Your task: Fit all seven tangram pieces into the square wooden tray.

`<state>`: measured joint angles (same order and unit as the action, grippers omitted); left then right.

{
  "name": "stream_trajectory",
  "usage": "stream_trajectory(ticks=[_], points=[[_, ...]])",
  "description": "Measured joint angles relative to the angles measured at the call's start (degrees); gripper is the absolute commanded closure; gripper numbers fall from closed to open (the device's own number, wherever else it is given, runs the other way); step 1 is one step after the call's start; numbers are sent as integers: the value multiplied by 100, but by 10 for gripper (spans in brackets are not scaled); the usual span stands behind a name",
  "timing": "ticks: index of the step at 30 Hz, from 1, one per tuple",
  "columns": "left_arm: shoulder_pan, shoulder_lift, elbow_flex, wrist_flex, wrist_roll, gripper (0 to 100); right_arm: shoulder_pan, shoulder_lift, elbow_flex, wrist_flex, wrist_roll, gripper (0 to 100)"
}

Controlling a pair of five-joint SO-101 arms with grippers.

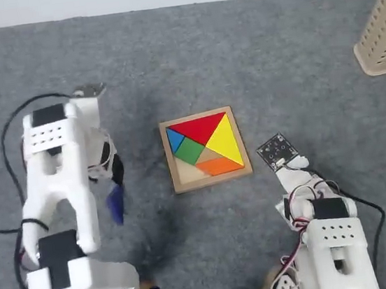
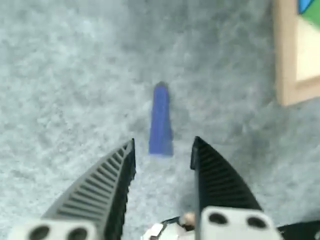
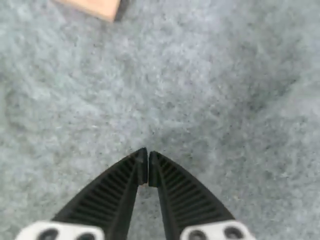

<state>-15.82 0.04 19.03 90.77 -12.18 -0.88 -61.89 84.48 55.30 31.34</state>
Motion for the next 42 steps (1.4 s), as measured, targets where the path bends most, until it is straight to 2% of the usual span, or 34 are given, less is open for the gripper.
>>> stream_trajectory(ticks=[6, 9, 12, 17, 22, 29, 36, 42], points=[[-105, 378, 721, -624, -273, 828, 0, 0, 0, 0, 0, 992], [-132, 712, 897, -932, -273, 864, 9, 0, 70, 0, 0, 992], [-88, 976, 888, -958, -273, 876, 0, -26, 70, 0, 0, 992], [-97, 1055, 853, -958, -273, 842, 0, -26, 62, 0, 0, 992], [-563, 1020, 738, -1011, -281, 810, 0, -26, 62, 0, 0, 992], [-721, 668, 976, -1011, -738, 803, 0, -26, 62, 0, 0, 992], [-721, 1248, 1046, -1477, -668, 810, 0, -26, 62, 0, 0, 992], [-703, 1336, 1002, -1424, -668, 901, 0, -26, 62, 0, 0, 992]])
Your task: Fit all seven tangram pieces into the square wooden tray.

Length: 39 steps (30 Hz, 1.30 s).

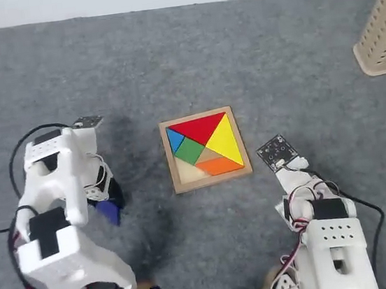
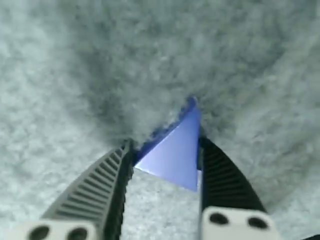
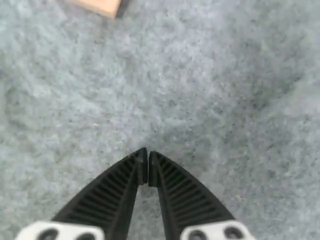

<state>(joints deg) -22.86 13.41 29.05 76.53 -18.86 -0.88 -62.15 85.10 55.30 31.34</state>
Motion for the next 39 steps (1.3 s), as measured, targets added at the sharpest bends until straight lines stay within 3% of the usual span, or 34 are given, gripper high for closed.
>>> stream_trajectory(ticks=[10, 19, 25, 33, 39], points=[[88, -563, 0, 396, 9, 934, 0, 0, 0, 0, 0, 992], [835, -1723, 105, 1125, 229, 930, 0, 0, 0, 0, 0, 992], [695, -1934, 105, 1152, 255, 836, 0, 0, 0, 0, 0, 992], [-193, -1934, 352, 624, -114, 811, 0, 0, 0, 0, 0, 992], [-237, -1934, 1284, -229, -360, 811, 0, 0, 0, 0, 0, 992]])
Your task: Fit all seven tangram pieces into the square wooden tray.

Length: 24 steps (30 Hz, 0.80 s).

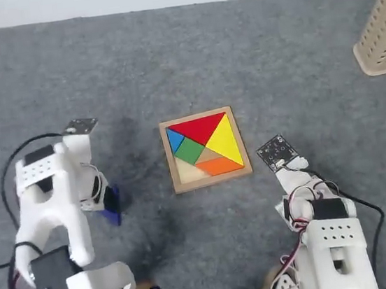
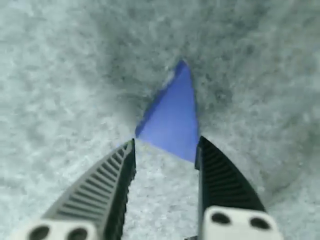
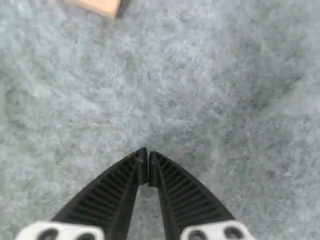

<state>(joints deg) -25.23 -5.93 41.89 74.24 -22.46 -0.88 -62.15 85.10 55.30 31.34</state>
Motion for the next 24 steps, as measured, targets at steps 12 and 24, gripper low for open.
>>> stream_trajectory(ticks=[12, 24], points=[[255, -9, 466, -668, 18, 811, 0, 0, 0, 0, 0, 992], [1011, 281, 44, -316, 211, 812, 0, 0, 0, 0, 0, 992]])
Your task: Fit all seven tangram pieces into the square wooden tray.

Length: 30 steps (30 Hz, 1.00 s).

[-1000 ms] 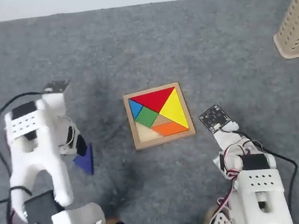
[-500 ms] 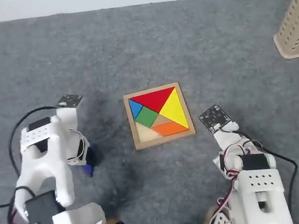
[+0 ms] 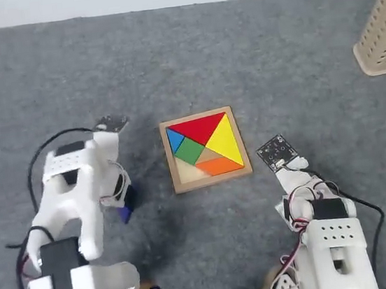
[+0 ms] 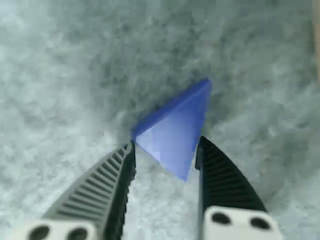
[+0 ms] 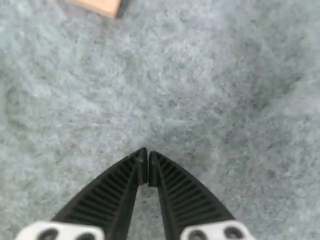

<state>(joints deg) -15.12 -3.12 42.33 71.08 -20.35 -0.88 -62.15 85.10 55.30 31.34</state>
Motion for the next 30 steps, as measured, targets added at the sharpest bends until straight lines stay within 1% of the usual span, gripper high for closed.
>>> stream_trajectory(ticks=[5, 8, 12, 19, 22, 26, 30], points=[[-18, 26, -1073, 1020, 44, 811, 0, 0, 0, 0, 0, 992], [-132, 167, -1547, 1169, 26, 811, 0, 0, 0, 0, 0, 992], [-114, 633, -1653, 1187, -79, 811, 0, 0, 0, 0, 0, 992], [-97, 1837, -1732, 721, -141, 814, 0, 0, 0, 0, 0, 992], [-105, 2040, -1820, 721, -149, 817, 0, 0, 0, 0, 0, 992], [9, 2110, -1899, 756, -141, 885, 0, 0, 0, 0, 0, 992], [114, 1943, -1758, 756, 18, 948, 0, 0, 0, 0, 0, 992]])
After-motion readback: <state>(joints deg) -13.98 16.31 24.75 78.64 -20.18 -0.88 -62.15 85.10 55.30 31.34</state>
